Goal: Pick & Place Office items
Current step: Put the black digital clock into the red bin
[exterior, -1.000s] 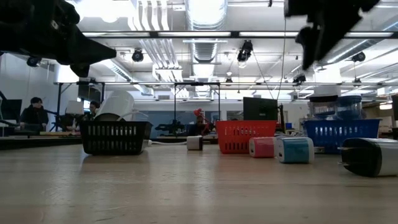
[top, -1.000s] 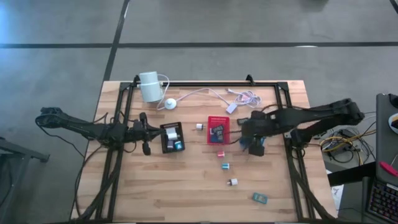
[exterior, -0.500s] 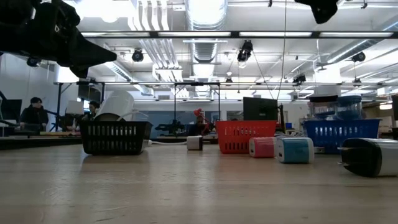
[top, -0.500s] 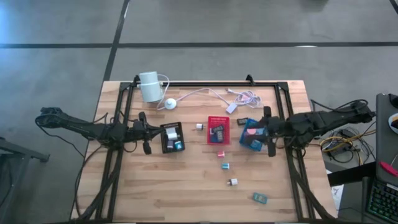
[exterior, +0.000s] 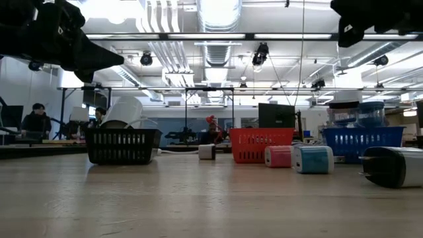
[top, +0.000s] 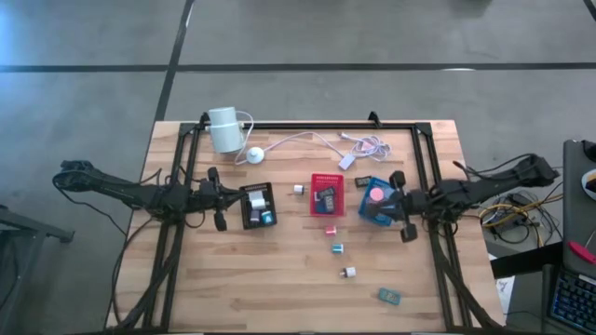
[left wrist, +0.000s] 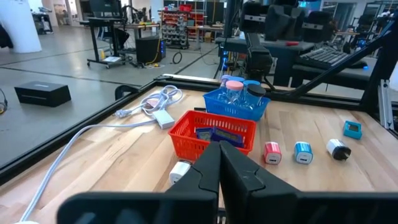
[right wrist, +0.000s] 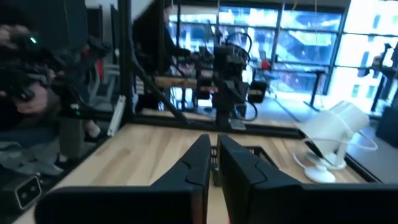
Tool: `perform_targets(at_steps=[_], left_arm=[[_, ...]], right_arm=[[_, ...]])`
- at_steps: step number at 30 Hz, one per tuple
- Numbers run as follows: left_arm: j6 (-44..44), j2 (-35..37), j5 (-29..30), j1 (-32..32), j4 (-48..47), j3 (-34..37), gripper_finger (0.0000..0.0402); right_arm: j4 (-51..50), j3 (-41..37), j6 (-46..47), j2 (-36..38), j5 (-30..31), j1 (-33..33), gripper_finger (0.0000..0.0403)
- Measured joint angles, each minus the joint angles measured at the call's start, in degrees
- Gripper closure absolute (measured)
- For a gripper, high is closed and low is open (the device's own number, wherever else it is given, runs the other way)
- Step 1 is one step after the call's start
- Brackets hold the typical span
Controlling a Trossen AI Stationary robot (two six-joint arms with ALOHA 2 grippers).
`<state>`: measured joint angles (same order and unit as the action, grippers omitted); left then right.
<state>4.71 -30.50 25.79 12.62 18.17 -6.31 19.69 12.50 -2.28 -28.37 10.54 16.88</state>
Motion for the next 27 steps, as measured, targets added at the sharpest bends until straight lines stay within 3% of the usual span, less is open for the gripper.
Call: perform_targets(at_steps=[12,27], left_arm=[[-1.31,-0.01,-0.01,-0.01,0.00,0.00,0.0386],[-1.49,-0.02,-0.01,-0.02,-0.72,0.00,0.0388]], right_arm=[[6.80,-9.15,1.07,4.80,-0.56,0.00,0.0394],[9.23,-11.99,-0.09,5.02,-6.07,0.00,0.0394]])
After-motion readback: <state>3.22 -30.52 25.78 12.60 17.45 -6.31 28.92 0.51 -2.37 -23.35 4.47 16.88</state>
